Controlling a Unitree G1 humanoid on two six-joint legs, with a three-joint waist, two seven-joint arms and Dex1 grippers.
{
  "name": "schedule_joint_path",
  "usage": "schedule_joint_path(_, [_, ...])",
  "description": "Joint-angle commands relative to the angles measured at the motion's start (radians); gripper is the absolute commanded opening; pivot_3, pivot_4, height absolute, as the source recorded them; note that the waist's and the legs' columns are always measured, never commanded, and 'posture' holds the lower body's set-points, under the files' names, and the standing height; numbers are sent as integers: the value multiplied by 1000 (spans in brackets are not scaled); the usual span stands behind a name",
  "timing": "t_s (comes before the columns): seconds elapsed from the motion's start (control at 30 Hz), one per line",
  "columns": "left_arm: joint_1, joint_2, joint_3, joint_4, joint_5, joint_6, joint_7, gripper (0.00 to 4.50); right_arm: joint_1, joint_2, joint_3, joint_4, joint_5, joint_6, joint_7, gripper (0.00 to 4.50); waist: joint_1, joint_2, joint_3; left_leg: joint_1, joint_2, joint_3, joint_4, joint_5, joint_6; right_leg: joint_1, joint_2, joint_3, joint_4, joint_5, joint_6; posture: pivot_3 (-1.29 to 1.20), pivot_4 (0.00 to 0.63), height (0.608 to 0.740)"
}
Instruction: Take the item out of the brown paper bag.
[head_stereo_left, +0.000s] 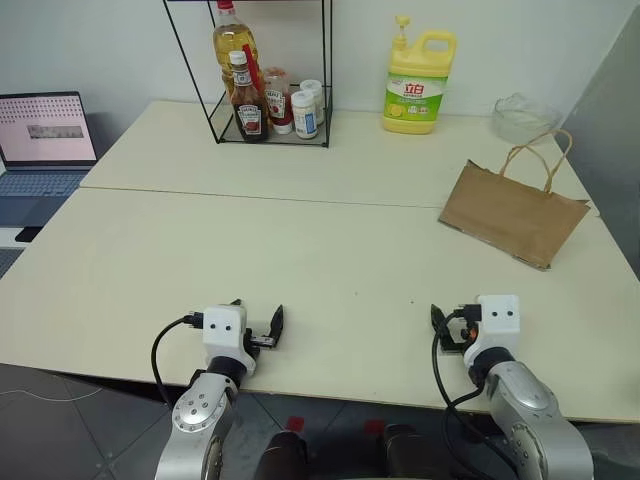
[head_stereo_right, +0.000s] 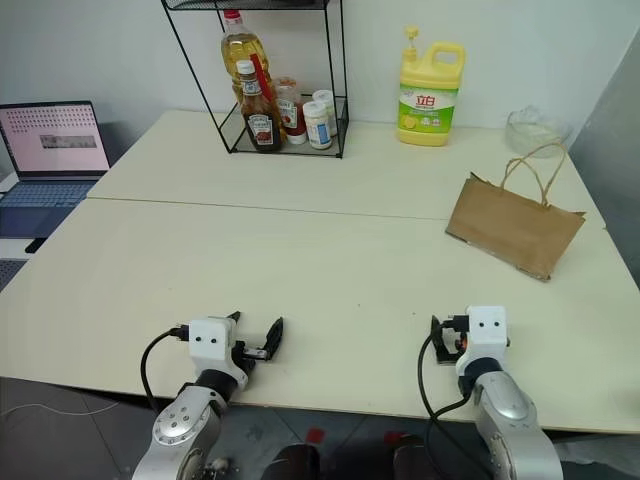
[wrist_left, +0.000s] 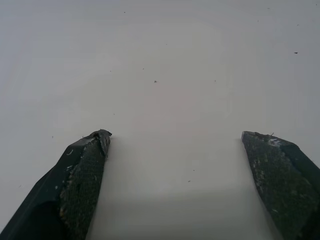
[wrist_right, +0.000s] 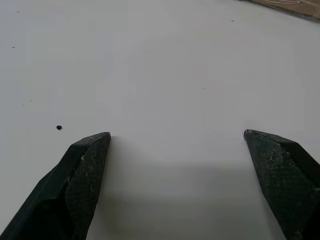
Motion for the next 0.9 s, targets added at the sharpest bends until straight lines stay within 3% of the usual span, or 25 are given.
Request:
schedule_joint_path(0.03, [31,2,-8,28,13,53,13,4475,-6,5,0,-28,-1,-20,0,4500,0,0,0,0,0,0,0,0,0,0,0,0,0,0,0,0,150,740])
schedule_joint_path(0.73, [-66,-4,-53,-236,-13,382,55,4475,20,-6,-23,-68,-20,-42,-12,4500,5,-6,6,-2,0,-1,0,0,0,-1,0,-1,0,0,0,0,150,740])
schedule_joint_path(0.9, [-186,37,-32,-225,-71,447,-22,4475,36,-27,-41,-115,-72,-85,-32,4500,10,-8,8,-2,0,-1,0,0,0,-1,0,-2,0,0,0,0,150,740])
